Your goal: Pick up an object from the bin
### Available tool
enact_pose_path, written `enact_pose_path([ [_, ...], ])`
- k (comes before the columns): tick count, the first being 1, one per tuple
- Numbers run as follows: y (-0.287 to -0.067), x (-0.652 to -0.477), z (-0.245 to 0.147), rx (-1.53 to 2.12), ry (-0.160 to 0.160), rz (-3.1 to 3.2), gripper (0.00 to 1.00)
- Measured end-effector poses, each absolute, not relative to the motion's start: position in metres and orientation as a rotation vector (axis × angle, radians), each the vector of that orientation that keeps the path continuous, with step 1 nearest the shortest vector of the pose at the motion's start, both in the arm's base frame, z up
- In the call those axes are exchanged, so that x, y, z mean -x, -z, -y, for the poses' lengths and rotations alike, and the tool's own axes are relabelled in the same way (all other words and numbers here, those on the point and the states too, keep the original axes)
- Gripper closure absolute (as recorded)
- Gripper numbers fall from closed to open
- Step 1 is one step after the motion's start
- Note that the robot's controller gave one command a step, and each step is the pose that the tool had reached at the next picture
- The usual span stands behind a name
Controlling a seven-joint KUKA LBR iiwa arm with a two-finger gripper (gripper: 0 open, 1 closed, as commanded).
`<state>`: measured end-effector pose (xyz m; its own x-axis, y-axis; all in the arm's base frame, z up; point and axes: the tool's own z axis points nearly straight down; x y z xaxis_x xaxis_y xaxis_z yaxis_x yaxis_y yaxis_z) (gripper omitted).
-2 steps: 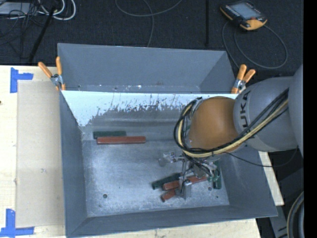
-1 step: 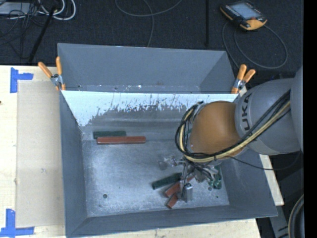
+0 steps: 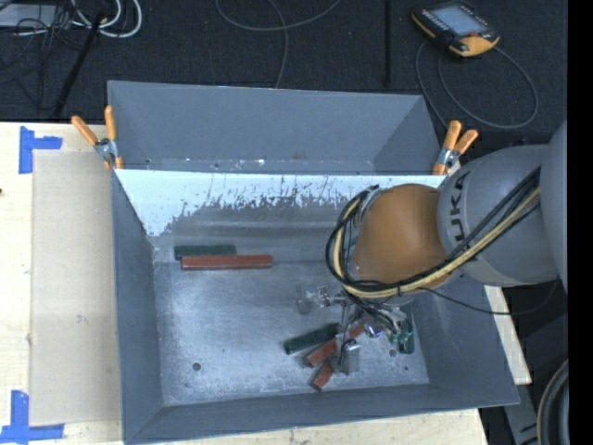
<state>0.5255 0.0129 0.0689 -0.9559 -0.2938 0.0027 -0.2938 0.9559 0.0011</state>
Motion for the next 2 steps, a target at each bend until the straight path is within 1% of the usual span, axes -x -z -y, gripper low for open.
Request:
enact_pose_path([
  [1,-0.0702,-0.5197,-0.0129,-0.467,0.001,3.108,1.0],
  [2,-0.0702,-0.5197,-0.0129,-0.467,0.001,3.108,1.0],
])
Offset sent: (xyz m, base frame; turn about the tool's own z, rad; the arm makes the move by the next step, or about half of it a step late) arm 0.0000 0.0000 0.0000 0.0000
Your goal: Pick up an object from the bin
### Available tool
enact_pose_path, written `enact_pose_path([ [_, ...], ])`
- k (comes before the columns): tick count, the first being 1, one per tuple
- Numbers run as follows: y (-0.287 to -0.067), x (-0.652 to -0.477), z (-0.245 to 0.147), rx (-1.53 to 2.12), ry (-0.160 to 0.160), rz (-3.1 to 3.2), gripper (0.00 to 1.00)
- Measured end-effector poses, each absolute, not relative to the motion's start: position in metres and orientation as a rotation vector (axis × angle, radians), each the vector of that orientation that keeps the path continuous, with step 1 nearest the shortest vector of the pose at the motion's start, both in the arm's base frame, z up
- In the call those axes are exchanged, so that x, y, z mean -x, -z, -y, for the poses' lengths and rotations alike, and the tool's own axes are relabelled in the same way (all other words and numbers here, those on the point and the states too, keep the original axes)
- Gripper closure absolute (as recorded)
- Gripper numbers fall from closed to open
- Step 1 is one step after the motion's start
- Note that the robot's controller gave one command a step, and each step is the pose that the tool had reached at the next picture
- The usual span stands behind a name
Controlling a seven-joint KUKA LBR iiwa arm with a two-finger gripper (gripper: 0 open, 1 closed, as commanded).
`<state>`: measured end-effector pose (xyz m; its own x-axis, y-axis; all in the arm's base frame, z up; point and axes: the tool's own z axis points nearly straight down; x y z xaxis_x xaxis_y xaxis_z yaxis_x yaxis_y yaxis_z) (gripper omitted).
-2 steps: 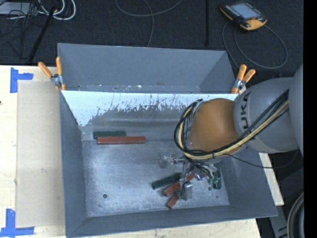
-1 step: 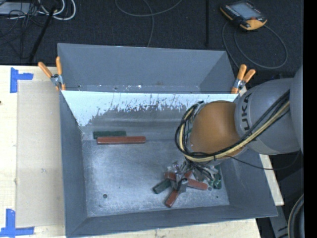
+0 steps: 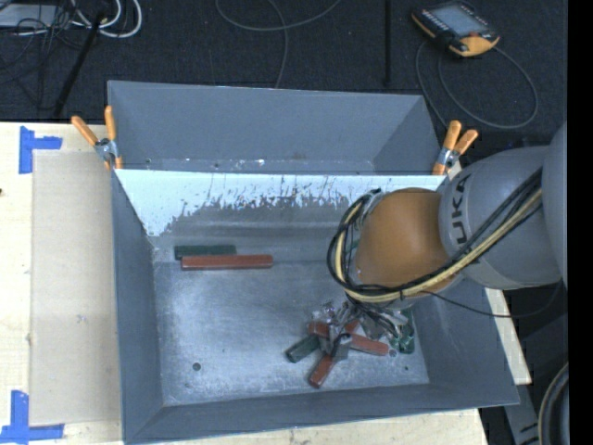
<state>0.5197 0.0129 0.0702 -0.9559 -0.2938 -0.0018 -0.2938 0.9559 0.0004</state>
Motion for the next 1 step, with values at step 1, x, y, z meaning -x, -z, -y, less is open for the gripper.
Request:
enact_pose_path([
  [1,-0.0735,-0.5182,-0.0129,0.467,-0.002,-3.111,1.0],
])
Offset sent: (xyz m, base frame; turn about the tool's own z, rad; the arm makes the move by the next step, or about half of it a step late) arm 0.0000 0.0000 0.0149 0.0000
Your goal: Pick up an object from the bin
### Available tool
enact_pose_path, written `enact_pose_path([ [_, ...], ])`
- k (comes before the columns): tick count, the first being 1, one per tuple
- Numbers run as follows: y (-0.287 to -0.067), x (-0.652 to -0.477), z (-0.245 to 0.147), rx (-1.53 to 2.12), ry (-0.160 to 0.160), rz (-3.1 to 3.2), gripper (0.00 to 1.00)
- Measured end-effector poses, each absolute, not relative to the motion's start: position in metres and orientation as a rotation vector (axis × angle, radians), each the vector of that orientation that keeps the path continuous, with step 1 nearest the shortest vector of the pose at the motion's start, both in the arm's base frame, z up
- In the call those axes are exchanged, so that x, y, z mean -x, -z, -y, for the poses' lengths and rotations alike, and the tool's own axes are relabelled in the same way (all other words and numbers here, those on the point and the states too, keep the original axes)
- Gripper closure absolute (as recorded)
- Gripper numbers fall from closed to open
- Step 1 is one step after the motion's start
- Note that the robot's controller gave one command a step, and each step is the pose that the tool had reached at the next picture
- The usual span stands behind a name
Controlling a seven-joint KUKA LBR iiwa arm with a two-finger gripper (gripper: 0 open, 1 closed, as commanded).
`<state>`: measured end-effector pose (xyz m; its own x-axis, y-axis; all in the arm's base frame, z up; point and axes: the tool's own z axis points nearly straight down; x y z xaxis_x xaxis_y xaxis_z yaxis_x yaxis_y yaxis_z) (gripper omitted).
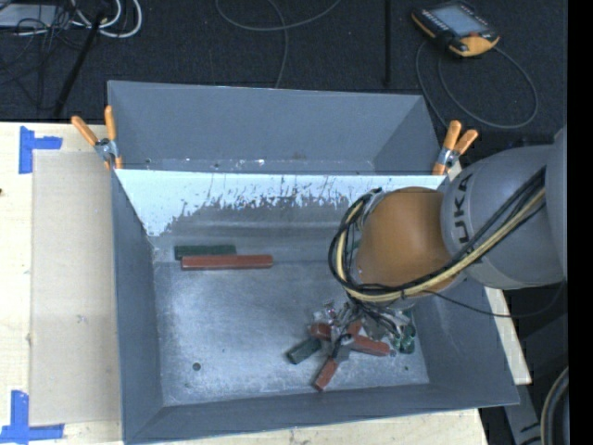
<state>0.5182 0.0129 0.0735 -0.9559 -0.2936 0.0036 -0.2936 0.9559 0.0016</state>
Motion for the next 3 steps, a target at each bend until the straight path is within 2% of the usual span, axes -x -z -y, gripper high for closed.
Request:
enact_pose_path([
  [2,-0.115,-0.518,-0.014,-0.466,0.001,3.106,1.0],
  [3,-0.126,-0.519,-0.014,-0.466,0.0,3.109,1.0],
])
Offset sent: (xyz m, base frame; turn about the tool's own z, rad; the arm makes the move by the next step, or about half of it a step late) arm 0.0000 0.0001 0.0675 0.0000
